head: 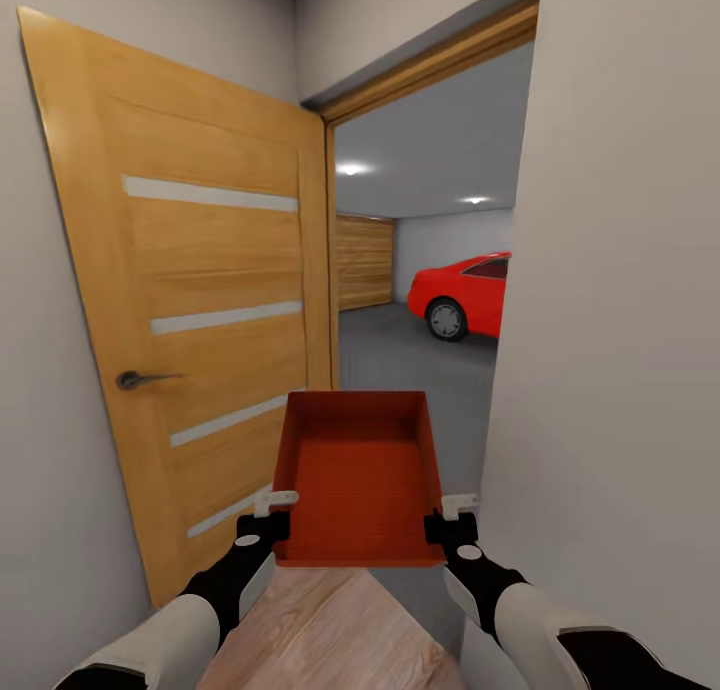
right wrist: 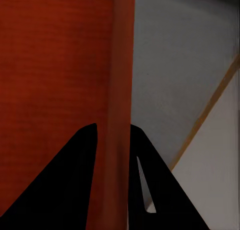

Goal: Move the two storage containers from the living room to the garage. In the garage, place one container on the floor and stack the other container on top of it (either order is fine).

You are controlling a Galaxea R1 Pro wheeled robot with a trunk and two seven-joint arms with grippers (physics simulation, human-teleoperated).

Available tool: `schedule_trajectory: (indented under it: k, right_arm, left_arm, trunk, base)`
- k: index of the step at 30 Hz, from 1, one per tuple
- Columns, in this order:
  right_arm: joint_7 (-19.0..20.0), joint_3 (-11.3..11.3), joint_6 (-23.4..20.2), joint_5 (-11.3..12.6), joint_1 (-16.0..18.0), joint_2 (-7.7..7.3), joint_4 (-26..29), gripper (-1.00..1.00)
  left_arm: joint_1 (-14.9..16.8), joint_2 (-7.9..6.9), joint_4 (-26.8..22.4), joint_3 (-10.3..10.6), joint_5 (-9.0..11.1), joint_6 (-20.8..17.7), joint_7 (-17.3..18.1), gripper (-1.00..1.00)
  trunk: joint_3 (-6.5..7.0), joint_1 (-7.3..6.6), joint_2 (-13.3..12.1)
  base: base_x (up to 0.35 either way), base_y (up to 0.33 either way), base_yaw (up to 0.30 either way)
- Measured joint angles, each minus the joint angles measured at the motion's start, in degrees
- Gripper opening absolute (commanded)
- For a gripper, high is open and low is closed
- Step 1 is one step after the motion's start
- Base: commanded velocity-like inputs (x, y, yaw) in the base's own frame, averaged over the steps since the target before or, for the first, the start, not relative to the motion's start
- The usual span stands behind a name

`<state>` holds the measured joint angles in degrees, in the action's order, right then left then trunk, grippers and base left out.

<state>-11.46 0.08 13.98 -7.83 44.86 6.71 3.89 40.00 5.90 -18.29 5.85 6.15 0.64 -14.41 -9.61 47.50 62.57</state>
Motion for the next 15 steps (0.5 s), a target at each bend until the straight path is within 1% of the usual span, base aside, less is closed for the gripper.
schedule_trajectory:
  k: [15]
  right_arm:
    - [0.0, 0.0, -0.01, 0.0, 0.0, 0.0, 0.0, -1.0]
  left_arm:
    - [0.0, 0.0, -0.01, 0.0, 0.0, -0.01, 0.0, -1.0]
  trunk:
    - [0.0, 0.0, 0.0]
  base:
    - [0.25, 0.228, -0.283]
